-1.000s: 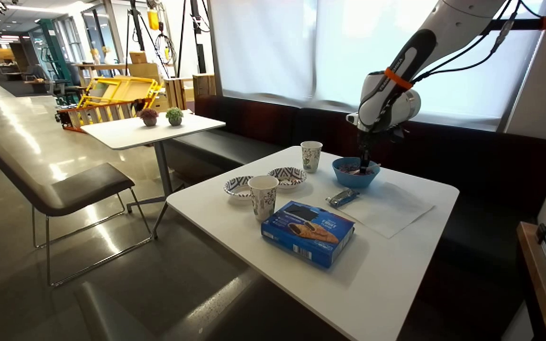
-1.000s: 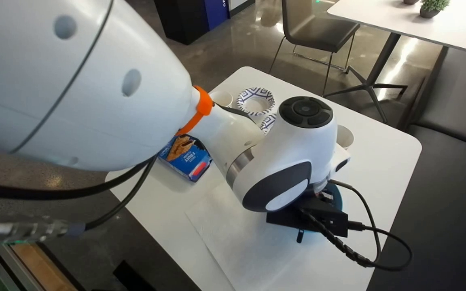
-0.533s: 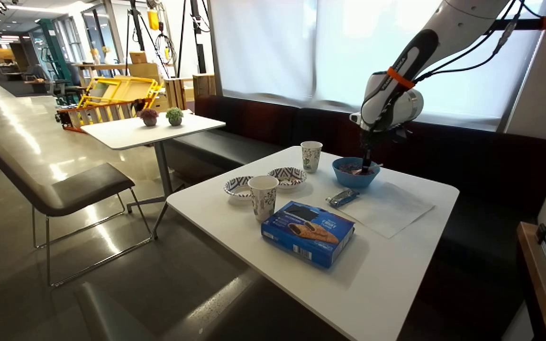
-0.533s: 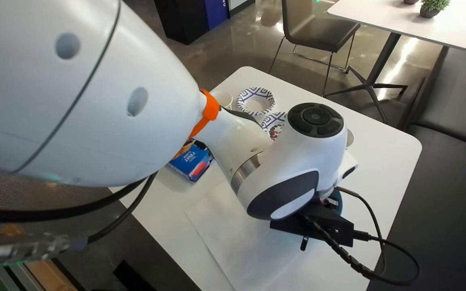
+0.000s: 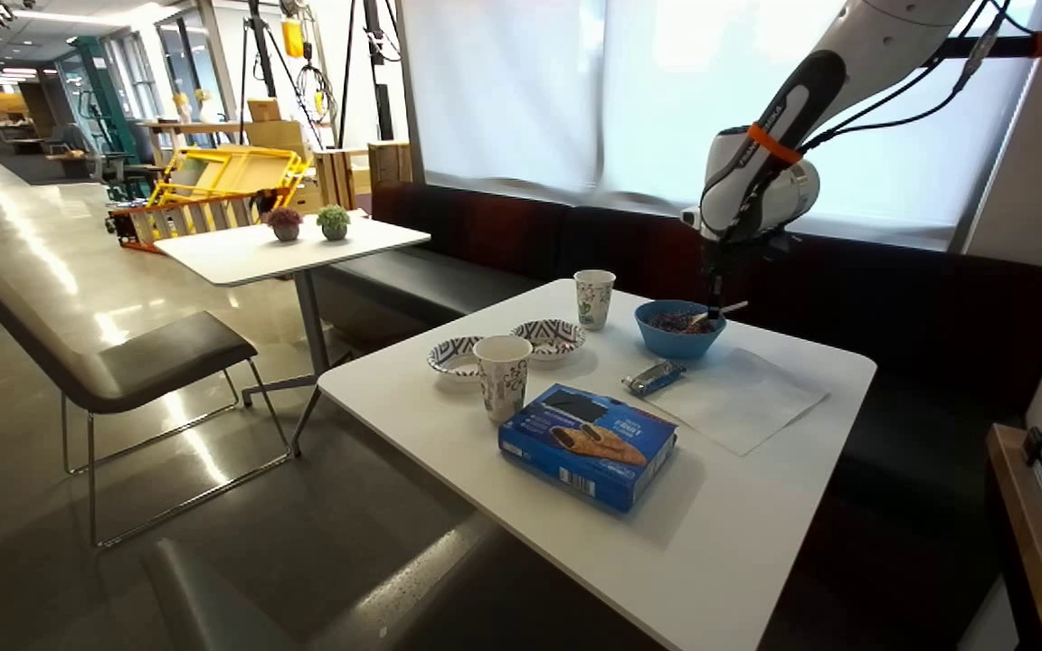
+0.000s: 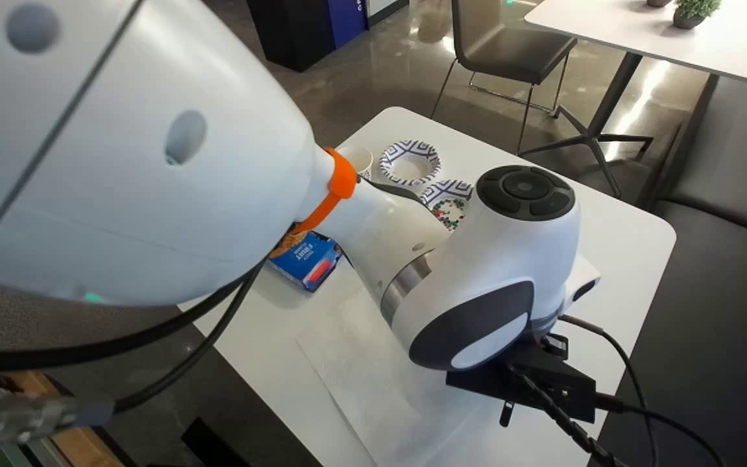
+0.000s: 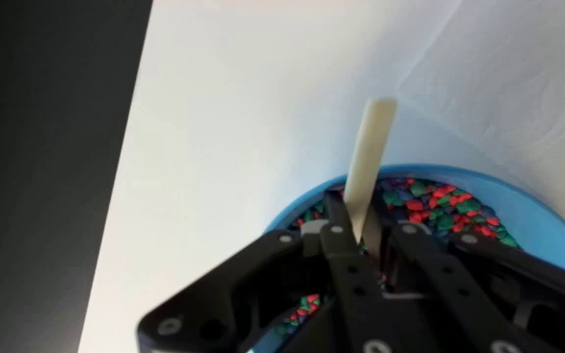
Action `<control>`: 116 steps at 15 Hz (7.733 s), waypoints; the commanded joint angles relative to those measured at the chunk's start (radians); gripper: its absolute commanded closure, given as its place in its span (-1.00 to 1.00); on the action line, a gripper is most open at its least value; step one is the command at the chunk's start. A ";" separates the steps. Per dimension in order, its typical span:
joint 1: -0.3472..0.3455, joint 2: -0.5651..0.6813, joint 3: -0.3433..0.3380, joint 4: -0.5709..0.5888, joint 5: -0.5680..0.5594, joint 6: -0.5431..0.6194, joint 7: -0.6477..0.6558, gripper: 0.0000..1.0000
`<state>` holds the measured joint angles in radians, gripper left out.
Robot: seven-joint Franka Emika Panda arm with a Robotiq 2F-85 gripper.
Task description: Use the spoon to take some contents from the blue bowl and place them in the black and white bowl on the right.
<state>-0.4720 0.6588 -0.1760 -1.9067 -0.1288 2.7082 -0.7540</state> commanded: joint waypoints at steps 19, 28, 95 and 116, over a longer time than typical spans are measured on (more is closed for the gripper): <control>0.207 -0.049 -0.205 -0.046 -0.421 -0.038 0.249 0.93; 0.202 -0.026 -0.142 -0.031 -0.418 -0.084 0.259 0.93; -0.393 0.030 0.334 0.129 0.500 -0.257 -0.917 0.93; -0.276 -0.134 0.311 -0.001 0.537 -0.256 -0.973 0.93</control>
<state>-0.7865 0.5698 0.1569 -1.8667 0.3856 2.4689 -1.7171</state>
